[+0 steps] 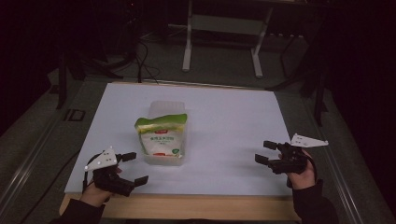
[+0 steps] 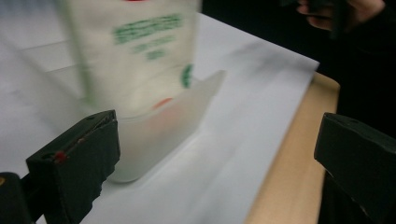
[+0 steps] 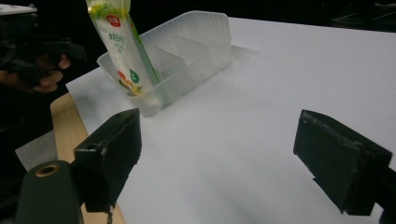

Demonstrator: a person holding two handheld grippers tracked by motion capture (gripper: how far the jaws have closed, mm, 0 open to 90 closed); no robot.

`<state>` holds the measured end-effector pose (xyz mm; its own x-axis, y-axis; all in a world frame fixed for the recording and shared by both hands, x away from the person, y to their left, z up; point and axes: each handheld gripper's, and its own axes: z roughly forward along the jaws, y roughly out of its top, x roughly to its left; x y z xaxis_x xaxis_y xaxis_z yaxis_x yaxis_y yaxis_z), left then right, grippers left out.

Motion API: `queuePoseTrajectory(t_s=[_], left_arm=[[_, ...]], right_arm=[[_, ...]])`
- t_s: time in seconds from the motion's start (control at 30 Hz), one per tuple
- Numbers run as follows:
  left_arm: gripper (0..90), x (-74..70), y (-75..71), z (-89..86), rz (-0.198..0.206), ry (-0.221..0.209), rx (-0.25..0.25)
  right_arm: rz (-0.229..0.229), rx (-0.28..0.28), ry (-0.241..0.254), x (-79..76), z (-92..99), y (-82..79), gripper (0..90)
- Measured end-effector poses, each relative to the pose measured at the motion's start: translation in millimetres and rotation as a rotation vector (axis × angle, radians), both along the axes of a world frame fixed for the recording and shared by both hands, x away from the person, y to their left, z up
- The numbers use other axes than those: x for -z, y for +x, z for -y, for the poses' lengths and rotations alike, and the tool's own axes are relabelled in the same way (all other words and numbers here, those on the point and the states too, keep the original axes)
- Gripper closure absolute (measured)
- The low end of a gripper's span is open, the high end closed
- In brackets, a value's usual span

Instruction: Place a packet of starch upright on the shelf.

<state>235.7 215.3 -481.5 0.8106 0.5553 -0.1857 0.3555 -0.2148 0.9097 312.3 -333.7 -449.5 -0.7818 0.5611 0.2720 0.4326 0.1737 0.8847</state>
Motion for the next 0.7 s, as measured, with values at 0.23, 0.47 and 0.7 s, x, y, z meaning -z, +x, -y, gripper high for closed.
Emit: queuePoseTrajectory(t_s=[0.23,0.47,0.7], left_arm=[[0.8,-3.8,-11.5,25.9,0.011,-0.008,0.106],[0.8,2.1,-9.3,56.8,0.023,0.022,0.190],[0.8,6.2,-5.3,83.4,0.011,0.028,0.258]], right_arm=[[0.002,0.007,-0.006,1.3,0.4,-1.5,14.3],[0.011,0.021,-0.026,3.3,1.6,-2.0,14.3],[0.010,0.029,-0.024,6.9,4.1,-4.9,14.3]])
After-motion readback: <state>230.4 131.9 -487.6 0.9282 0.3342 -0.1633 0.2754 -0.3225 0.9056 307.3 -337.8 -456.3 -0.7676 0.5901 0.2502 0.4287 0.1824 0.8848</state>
